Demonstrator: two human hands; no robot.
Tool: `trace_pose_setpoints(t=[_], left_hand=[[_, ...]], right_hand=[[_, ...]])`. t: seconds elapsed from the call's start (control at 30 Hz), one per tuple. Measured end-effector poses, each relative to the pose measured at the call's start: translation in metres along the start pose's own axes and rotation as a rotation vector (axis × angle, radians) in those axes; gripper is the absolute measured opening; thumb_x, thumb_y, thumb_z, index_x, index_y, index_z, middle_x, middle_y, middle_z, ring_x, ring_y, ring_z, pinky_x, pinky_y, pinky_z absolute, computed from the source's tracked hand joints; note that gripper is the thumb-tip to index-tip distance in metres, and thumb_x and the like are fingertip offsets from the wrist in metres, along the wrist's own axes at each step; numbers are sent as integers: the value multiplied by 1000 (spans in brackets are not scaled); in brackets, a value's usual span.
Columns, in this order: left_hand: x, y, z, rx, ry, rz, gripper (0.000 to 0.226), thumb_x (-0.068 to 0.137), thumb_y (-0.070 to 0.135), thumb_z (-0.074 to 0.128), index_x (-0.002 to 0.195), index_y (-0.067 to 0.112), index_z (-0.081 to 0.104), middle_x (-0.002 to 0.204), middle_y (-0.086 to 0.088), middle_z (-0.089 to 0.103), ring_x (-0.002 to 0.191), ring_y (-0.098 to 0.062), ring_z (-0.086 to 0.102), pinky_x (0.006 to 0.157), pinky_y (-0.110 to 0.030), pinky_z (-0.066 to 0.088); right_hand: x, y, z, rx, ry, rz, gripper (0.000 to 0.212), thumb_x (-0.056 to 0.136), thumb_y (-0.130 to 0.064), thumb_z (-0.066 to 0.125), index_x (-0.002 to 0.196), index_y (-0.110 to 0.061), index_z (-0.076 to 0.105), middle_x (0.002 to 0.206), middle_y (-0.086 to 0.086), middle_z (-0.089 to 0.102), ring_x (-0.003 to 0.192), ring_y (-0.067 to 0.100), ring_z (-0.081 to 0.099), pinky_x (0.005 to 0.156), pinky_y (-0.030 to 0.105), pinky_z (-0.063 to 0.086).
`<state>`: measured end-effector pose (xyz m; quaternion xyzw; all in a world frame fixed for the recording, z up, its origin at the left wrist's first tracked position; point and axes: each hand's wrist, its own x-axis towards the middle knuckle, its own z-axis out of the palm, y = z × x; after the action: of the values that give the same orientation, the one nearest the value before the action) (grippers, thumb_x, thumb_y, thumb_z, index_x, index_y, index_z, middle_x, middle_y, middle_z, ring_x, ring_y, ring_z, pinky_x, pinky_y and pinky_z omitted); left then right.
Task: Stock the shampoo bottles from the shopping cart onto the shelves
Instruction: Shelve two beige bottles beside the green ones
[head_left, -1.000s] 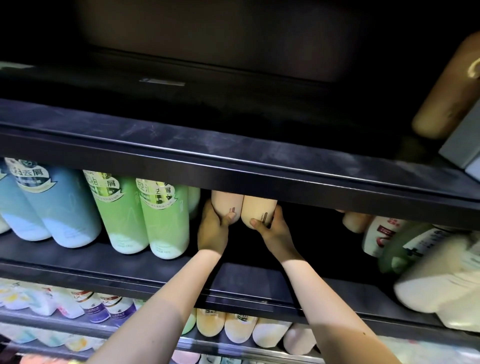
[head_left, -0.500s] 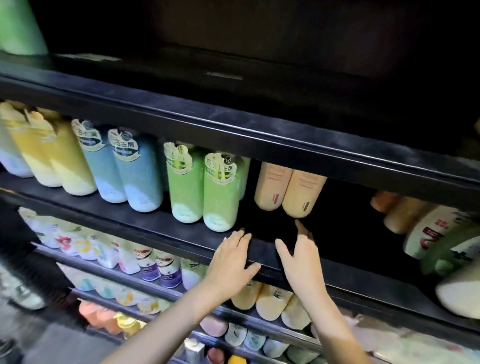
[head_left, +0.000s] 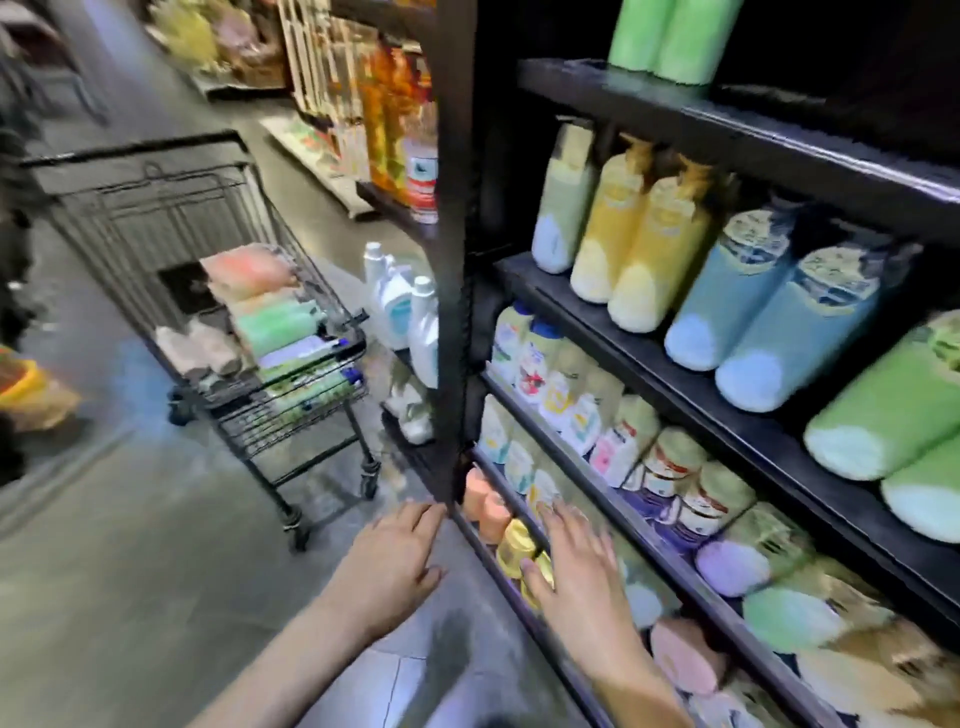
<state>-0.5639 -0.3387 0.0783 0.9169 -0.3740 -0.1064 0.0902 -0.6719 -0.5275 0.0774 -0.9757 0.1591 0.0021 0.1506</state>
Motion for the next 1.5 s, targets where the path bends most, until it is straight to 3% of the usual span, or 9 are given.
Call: trace_pose_setpoints(t=[0.07, 0.13, 0.2, 0.3, 0.47, 0.6, 0.87, 1.03, 1.5], left_hand=[[-27, -43, -9, 5, 6, -125, 62, 62, 40, 65, 114, 7, 64, 110, -10, 68, 94, -27, 69, 72, -34, 58], [-53, -79, -15, -33, 19, -252, 58, 74, 39, 62, 123, 8, 58, 122, -9, 62, 107, -27, 64, 82, -34, 55], [-71, -108, -18, -101, -22, -385, 61, 89, 37, 54, 142, 11, 37, 146, -7, 41, 133, -24, 42, 105, -34, 38], [-88, -148, -14, -172, -17, -520, 66, 94, 38, 48, 148, 12, 22, 155, -4, 24, 141, -21, 27, 114, -31, 26], [-95, -205, -5, -190, 37, -668, 64, 89, 39, 56, 143, 10, 36, 149, -6, 39, 132, -25, 43, 104, -34, 39], [-67, -257, -6, -300, -40, -761, 64, 94, 40, 48, 147, 16, 23, 155, -1, 26, 138, -23, 32, 111, -32, 30], [34, -365, -57, -325, 11, -844, 58, 92, 37, 49, 142, 14, 30, 147, -4, 37, 131, -25, 39, 107, -35, 36], [93, -421, -81, -363, 53, -805, 59, 92, 35, 50, 144, 16, 28, 146, -3, 38, 133, -22, 37, 108, -35, 35], [223, -628, -116, -462, -81, -740, 56, 96, 34, 49, 144, 12, 29, 147, -9, 37, 132, -26, 40, 105, -37, 37]], right_hand=[[23, -47, 24, -30, -71, -91, 61, 80, -47, 37, 123, -11, 61, 124, 8, 64, 115, 27, 62, 96, 47, 46], [40, -92, 43, -51, -137, -196, 58, 80, -47, 40, 119, -12, 62, 122, 9, 65, 113, 28, 63, 92, 47, 49], [52, -134, 55, -67, -222, -300, 54, 88, -42, 44, 132, -12, 51, 139, 9, 52, 129, 28, 50, 107, 48, 39], [76, -178, 77, -99, -401, -436, 57, 98, -39, 38, 148, -19, 22, 158, 0, 18, 146, 18, 16, 120, 41, 9], [130, -234, 109, -129, -554, -517, 57, 98, -40, 38, 149, -23, 19, 159, -5, 13, 144, 17, 16, 118, 36, 11], [186, -267, 129, -39, -583, -573, 57, 98, -42, 40, 148, -24, 21, 156, -6, 20, 142, 19, 22, 116, 32, 18], [333, -343, 141, 23, -622, -620, 57, 95, -40, 47, 146, -21, 28, 148, -4, 33, 131, 22, 39, 109, 35, 33], [418, -368, 148, 42, -627, -597, 59, 96, -37, 48, 148, -18, 27, 152, 1, 30, 138, 21, 32, 113, 33, 28], [607, -473, 222, 139, -785, -284, 58, 96, -29, 53, 146, -13, 29, 140, 11, 43, 128, 25, 44, 103, 32, 36]])
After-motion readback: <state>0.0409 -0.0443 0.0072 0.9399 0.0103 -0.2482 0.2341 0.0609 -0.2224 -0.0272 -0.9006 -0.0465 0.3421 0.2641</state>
